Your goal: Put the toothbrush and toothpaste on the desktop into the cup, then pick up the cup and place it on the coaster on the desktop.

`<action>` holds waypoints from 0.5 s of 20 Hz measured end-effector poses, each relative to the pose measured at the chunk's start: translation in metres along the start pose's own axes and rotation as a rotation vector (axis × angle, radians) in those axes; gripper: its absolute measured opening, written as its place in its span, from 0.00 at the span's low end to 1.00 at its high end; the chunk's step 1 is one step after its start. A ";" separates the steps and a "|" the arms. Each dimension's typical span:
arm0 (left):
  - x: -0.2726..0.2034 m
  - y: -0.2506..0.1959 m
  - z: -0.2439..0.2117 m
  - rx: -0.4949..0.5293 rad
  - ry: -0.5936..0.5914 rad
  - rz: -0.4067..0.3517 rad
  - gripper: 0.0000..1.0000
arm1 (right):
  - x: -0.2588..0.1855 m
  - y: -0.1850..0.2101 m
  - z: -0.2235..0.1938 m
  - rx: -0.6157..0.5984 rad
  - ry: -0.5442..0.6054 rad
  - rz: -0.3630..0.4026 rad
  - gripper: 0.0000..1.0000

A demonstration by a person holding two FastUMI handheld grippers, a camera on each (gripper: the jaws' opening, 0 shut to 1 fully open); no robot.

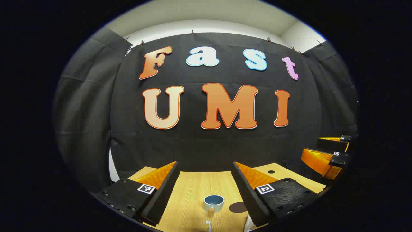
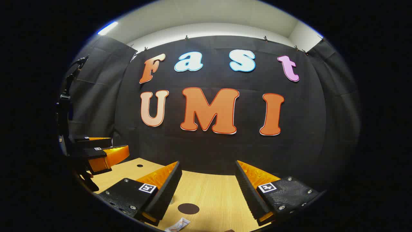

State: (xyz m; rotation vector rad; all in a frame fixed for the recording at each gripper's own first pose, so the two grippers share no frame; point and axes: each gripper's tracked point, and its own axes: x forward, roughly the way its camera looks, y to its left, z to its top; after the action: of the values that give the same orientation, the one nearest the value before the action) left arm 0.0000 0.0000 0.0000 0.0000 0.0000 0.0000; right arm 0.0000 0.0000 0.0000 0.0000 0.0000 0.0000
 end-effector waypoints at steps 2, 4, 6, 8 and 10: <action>0.002 -0.002 0.002 0.005 -0.005 -0.004 0.96 | 0.002 0.002 0.000 -0.005 0.000 0.001 0.99; 0.004 -0.006 0.001 -0.014 -0.004 -0.021 0.97 | 0.004 0.004 -0.004 -0.009 0.005 0.004 0.99; 0.008 -0.004 -0.001 -0.021 0.002 -0.018 0.96 | 0.007 0.003 -0.004 -0.020 0.007 0.003 0.99; 0.011 -0.004 0.001 -0.018 0.003 -0.016 0.98 | 0.010 0.005 -0.006 -0.020 0.011 0.008 0.99; 0.015 -0.004 0.002 -0.015 0.002 -0.016 0.98 | 0.012 0.005 -0.003 -0.016 0.008 0.011 0.99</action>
State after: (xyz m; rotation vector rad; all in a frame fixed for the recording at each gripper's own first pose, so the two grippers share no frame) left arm 0.0148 -0.0039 0.0022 -0.0150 0.0020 -0.0161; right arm 0.0124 0.0054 -0.0034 -0.0156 0.0077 0.0109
